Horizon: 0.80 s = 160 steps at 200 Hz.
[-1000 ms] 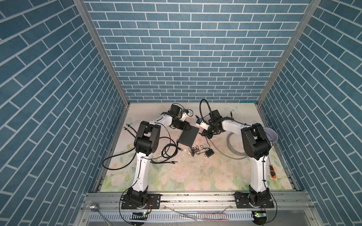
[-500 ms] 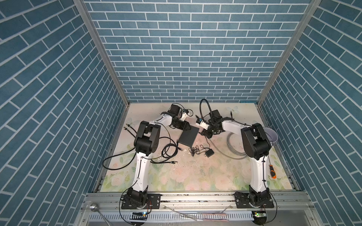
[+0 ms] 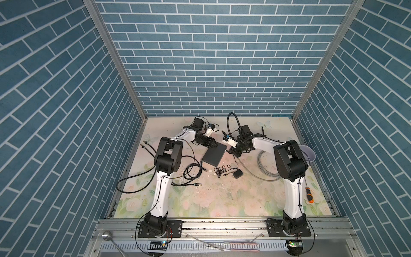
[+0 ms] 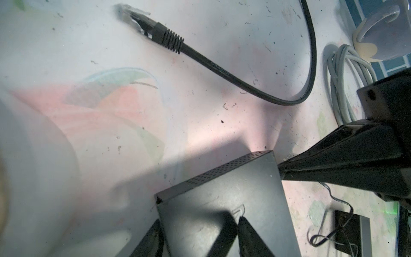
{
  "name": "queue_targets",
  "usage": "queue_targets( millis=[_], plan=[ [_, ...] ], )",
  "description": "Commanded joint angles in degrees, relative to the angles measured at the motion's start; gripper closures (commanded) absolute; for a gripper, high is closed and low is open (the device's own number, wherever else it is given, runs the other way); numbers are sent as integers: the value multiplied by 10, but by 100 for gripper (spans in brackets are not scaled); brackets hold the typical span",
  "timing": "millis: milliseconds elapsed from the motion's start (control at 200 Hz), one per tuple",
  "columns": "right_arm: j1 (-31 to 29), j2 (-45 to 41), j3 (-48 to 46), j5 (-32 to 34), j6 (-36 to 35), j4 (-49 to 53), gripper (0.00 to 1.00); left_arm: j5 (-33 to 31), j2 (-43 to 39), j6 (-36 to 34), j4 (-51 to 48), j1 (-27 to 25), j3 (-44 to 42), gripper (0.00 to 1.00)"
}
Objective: Insert the plug into the switch port
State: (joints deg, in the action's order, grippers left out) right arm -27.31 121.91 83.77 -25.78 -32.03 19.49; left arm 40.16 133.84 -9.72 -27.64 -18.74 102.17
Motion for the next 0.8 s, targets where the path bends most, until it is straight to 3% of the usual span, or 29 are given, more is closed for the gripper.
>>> queue_targets(
  millis=[0, 325, 525, 795],
  plan=[
    [-9, -9, 9, -20, -32, -51, 100, 55, 17, -19, -34, -18, 10, 47],
    [-20, -5, -6, 14, 7, -108, 100, 68, 3, -7, -6, -26, -41, 48],
    [-25, -7, 0, -18, 16, -114, 100, 75, 10, -3, -6, -32, -40, 48],
    [-30, -14, -15, -10, 40, -156, 100, 90, 6, -16, -15, -35, -51, 50]
  ],
)
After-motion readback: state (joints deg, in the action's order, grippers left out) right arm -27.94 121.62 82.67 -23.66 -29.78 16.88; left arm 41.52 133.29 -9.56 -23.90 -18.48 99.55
